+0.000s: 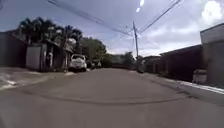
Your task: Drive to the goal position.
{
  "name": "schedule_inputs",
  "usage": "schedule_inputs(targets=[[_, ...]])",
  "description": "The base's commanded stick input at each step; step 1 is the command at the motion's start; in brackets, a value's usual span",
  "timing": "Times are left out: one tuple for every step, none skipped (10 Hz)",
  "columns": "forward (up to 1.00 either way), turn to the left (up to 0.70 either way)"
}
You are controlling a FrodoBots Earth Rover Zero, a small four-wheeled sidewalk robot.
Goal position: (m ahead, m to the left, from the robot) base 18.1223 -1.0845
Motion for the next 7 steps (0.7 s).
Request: schedule_inputs(targets=[[0.45, 0.00], [0.45, 0.00], [0.45, 0.00], [0.45, 0.00], [0.45, 0.00], [0.45, 0.00], [0.45, 0.00]])
